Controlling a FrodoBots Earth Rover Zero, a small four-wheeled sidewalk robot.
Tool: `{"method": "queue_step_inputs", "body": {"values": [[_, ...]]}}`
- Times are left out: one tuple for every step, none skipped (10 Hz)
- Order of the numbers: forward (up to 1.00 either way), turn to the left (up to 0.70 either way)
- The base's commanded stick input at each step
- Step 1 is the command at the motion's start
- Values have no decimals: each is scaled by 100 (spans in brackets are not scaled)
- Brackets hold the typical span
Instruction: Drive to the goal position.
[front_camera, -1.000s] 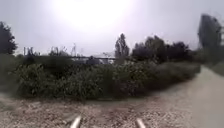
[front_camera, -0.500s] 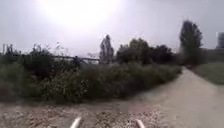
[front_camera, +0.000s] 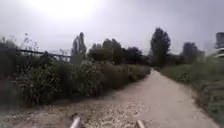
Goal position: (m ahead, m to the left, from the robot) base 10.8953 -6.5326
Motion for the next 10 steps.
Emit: {"method": "queue_step_inputs", "body": {"values": [[0, -85], [0, -85], [0, -71], [0, -26], [0, 0], [0, 0], [0, 0], [0, 0], [0, 0], [0, 0]]}}
